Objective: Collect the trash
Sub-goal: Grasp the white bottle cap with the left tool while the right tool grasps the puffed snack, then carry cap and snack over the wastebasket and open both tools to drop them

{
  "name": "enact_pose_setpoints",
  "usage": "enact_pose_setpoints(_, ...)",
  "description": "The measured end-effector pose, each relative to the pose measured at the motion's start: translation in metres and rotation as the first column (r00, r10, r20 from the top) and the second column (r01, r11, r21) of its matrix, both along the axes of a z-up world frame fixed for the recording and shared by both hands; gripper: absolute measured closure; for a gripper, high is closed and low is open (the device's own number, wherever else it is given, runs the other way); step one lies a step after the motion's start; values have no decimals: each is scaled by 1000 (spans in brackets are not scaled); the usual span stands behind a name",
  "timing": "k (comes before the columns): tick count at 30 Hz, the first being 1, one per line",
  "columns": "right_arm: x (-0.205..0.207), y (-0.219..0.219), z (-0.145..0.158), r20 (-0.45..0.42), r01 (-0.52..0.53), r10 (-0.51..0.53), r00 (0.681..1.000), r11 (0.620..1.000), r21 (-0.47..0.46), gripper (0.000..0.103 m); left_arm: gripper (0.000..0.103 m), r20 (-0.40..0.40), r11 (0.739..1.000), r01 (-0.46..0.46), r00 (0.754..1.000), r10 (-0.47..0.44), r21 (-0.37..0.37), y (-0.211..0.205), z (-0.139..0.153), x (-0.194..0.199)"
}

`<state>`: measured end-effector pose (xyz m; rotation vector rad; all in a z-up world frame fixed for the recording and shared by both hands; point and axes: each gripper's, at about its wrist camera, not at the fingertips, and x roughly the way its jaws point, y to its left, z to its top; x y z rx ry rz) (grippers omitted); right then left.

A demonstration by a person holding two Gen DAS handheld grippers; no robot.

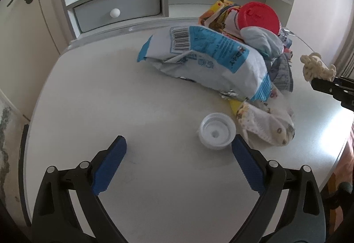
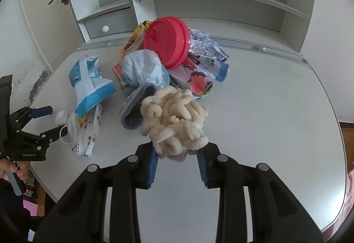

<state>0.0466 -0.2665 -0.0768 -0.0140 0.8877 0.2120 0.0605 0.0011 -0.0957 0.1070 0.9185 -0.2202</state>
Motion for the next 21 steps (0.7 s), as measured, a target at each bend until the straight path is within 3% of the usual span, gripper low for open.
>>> enact_pose_setpoints(2,-2,-3,1,0,8,-8,1000,1000,2,72,35,24,1000,16,1000,-16,8,-5,3,0)
enact_pose_setpoints(4,-5,-6,2,4,18,-18,1000,1000,0,72,73,31,999,38,999,-38,9,-10,6,0)
enact_pose_setpoints(10,-21,-31,13,28,77,-77,997,997,2,72,73,79,999,36,996,-37,8,-23,28,-3)
enact_pose_setpoints(14,-41,-66,22,47,165,-165,985,986,8,72,73,121,996,88,989,-85,-17,-48,50,-7)
enact_pose_setpoints(18,-69,-119,30,61,296,-297,953,955,21,72,73,155,979,200,969,-192,-39,-98,68,-15)
enact_pose_setpoints(21,-99,-161,33,71,400,-401,913,916,29,72,73,171,947,315,938,-303,-52,-151,75,-25)
